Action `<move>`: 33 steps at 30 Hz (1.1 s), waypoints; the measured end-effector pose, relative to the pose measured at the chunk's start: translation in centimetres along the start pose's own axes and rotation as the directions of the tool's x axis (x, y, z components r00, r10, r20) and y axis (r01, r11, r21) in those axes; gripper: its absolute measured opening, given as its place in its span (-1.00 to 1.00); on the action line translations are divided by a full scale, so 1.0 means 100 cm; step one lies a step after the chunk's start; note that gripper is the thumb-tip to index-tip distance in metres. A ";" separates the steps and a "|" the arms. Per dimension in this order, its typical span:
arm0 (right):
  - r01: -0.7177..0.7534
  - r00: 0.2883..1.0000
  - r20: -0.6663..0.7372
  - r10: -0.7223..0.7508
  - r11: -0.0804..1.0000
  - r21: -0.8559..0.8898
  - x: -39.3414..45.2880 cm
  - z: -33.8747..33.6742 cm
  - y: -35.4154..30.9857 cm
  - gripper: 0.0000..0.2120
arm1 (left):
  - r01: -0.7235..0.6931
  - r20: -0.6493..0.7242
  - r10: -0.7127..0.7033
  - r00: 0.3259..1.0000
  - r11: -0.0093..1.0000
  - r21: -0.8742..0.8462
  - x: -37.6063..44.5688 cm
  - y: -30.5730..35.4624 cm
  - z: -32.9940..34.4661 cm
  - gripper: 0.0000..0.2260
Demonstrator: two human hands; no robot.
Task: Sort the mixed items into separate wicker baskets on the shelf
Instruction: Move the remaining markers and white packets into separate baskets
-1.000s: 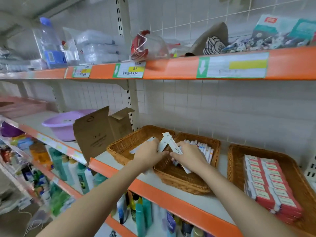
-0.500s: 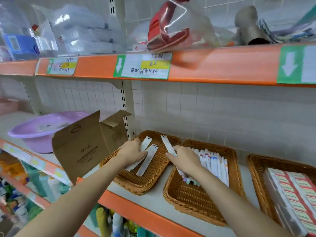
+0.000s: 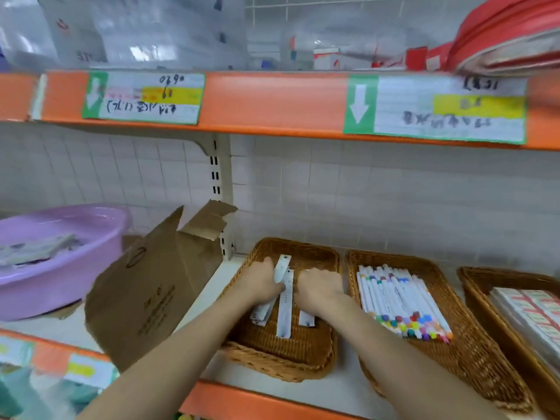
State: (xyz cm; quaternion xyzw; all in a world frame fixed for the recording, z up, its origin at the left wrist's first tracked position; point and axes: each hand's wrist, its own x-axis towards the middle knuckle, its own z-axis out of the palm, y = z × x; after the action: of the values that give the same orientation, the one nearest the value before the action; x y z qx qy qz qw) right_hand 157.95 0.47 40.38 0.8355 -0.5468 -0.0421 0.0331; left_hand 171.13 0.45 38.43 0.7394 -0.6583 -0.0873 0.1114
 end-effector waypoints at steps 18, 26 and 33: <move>0.101 0.994 0.040 -0.102 0.995 0.016 -0.029 0.010 0.019 -0.51 | -0.097 -0.050 0.130 0.990 0.901 0.422 -0.020 0.014 -0.004 -0.62; 0.071 0.988 0.115 -0.103 0.966 0.250 -0.117 0.013 0.066 -0.32 | -0.072 0.092 0.051 0.994 0.965 0.252 -0.078 0.072 -0.009 -0.53; -0.010 0.992 0.125 -0.020 0.971 0.238 -0.215 0.020 0.119 -0.27 | -0.261 0.147 0.235 0.961 0.945 0.198 -0.148 0.145 0.021 -0.45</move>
State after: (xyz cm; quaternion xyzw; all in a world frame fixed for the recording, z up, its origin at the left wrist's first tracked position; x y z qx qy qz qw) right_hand 138.34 15.36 40.35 0.8305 -0.5468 -0.0290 -0.1023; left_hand 154.93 13.50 40.22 0.6514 -0.7574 -0.0456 0.0006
